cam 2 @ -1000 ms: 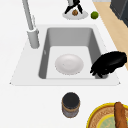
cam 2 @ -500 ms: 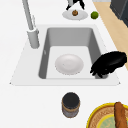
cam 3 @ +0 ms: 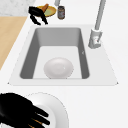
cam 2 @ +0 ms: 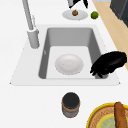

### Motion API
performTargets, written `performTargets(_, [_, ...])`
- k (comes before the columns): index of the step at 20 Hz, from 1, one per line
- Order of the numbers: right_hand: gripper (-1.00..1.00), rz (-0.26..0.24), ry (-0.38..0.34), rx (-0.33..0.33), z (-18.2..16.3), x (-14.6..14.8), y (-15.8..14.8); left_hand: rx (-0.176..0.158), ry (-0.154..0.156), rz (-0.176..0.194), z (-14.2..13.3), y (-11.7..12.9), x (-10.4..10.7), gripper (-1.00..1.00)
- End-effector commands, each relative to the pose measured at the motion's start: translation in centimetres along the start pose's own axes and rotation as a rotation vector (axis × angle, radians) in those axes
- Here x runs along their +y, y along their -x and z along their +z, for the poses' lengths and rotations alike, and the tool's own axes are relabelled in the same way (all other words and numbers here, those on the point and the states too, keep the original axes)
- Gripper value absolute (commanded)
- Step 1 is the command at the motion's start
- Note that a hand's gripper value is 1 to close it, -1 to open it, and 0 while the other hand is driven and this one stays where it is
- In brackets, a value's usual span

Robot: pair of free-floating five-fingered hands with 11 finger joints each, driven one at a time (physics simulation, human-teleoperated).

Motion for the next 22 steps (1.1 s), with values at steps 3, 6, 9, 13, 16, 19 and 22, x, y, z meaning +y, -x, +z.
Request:
performTargets(3, [-1.00, 0.017, 0.000, -0.020, 0.3, 0.0, -1.6, 0.000, 0.000, 0.000, 0.0, 0.0, 0.0, 0.00])
performTargets(6, [-1.00, 0.021, -0.001, -0.021, 0.3, 0.2, -2.2, 0.000, 0.000, 0.000, 0.0, 0.0, 0.0, 0.00])
performTargets(9, [-1.00, 0.009, 0.012, -0.022, -0.1, 0.7, -2.0, 0.000, 0.000, 0.000, 0.0, 0.0, 0.0, 0.00])
performTargets(13, [-1.00, 0.009, 0.010, -0.040, -1.5, 1.8, -2.4, 0.000, 0.000, 0.000, 0.0, 0.0, 0.0, 0.00])
performTargets(16, [-1.00, 0.011, 0.011, -0.047, -2.7, 2.6, -2.7, 0.000, 0.000, 0.000, 0.0, 0.0, 0.0, 0.00])
performTargets(19, [-1.00, 0.012, 0.010, -0.060, -4.2, 3.3, -2.4, 0.000, 0.000, 0.000, 0.0, 0.0, 0.0, 0.00])
performTargets(22, [-1.00, 0.005, 0.014, -0.082, -5.4, 3.6, -1.6, 0.000, 0.000, 0.000, 0.0, 0.0, 0.0, 0.00])
